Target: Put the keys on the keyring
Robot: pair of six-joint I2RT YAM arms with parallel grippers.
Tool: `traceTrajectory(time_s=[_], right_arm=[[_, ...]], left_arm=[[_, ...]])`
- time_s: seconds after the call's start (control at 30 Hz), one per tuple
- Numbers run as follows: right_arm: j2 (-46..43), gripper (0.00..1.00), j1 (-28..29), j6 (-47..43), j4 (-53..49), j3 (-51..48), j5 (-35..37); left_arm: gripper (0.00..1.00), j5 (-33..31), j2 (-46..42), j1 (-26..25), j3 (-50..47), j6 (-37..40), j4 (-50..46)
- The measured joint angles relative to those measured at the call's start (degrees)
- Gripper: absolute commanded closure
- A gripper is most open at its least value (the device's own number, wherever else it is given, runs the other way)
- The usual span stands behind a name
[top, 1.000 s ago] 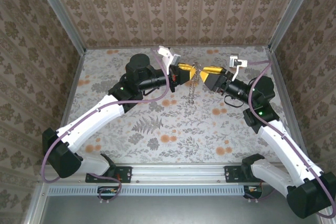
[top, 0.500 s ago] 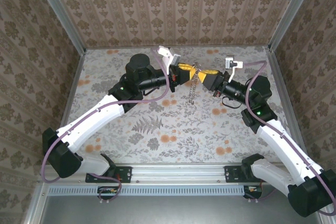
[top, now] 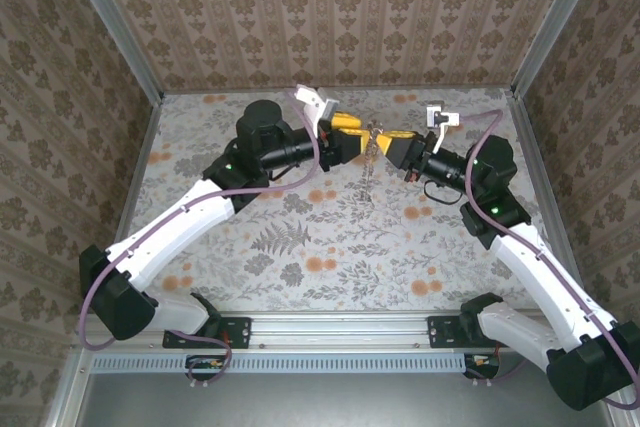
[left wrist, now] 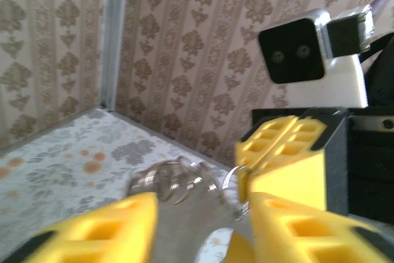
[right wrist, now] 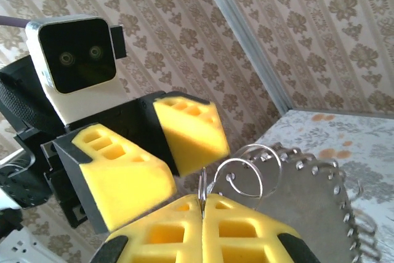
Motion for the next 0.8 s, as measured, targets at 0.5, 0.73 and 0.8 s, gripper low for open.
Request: traceTrajectory(time_s=[0.5,0.73,0.8], right_arm=[[9.16,1.00,-1.75,-13.77,-13.25,13.03,-9.31],[16.48,1.00,-1.95,-15.52,-15.06,17.16,-14.91],[17.62,1.00,-1.95,-15.72,-15.32,18.08,-16.17]], left_arm=[[0.44,20.68,2.16,10.88,11.82,5.73,-14.19],[0.50,29.94,7.78,11.93,17.35,13.27,-23.87],[0.50,31.41,8.79,12.70,17.86,14.29,-25.29]])
